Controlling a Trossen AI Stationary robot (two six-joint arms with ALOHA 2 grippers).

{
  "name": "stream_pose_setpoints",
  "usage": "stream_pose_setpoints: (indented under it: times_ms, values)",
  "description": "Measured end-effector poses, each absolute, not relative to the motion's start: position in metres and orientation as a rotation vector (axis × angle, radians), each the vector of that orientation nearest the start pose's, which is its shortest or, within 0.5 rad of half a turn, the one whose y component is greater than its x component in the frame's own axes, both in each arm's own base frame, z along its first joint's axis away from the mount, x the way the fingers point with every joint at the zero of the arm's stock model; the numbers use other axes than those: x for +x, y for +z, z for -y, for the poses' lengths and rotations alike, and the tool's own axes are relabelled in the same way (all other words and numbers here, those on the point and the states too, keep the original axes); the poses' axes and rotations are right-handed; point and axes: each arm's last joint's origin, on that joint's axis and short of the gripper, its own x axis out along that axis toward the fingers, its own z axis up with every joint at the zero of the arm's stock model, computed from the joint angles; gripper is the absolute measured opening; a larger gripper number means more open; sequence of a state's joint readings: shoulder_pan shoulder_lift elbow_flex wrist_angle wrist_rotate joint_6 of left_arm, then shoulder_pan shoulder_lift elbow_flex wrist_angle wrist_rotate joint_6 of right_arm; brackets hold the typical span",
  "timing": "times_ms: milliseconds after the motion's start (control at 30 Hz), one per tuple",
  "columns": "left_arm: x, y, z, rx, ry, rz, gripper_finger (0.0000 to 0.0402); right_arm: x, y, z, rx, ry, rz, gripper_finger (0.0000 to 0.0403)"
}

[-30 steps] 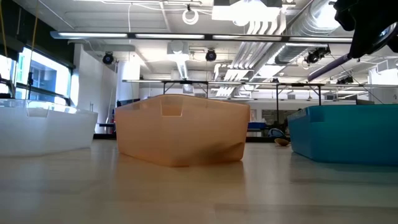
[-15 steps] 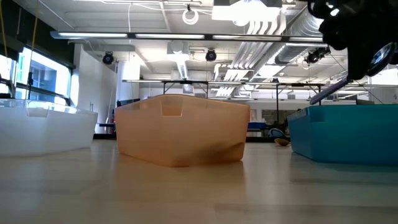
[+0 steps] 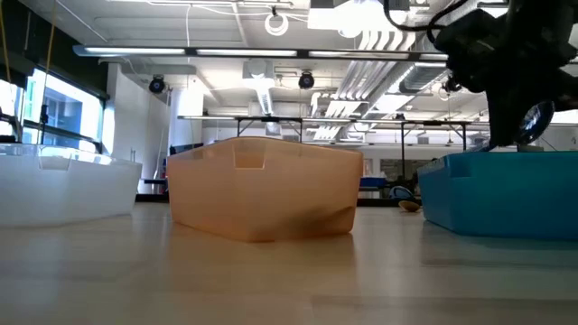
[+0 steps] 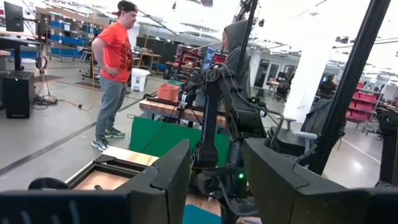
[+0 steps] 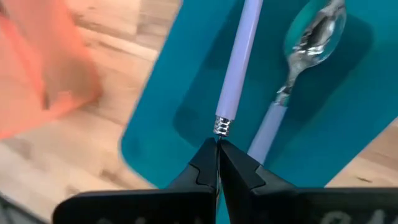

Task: Sort silverware by color (type)
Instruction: Put the top purple spoon into the blue bin

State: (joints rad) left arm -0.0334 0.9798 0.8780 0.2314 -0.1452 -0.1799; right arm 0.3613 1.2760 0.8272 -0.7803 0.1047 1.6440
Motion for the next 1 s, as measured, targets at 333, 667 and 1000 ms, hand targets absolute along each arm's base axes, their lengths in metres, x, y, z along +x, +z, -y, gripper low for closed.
stream_pose_setpoints:
  times_ms: [333, 667, 1000]
  values:
    - [0.218, 0.37, 0.003, -0.191, 0.1, 0.138, 0.0138, 0.22, 0.191, -0.079, 1.106, -0.833, -1.123, 0.0]
    - [0.218, 0.37, 0.003, -0.192, 0.099, 0.138, 0.0138, 0.234, 0.166, -0.075, 1.049, -0.89, -1.195, 0.0]
    - [0.218, 0.37, 0.003, -0.192, 0.099, 0.137, 0.0138, 0.242, 0.15, -0.067, 1.0, -0.899, -1.251, 0.0]
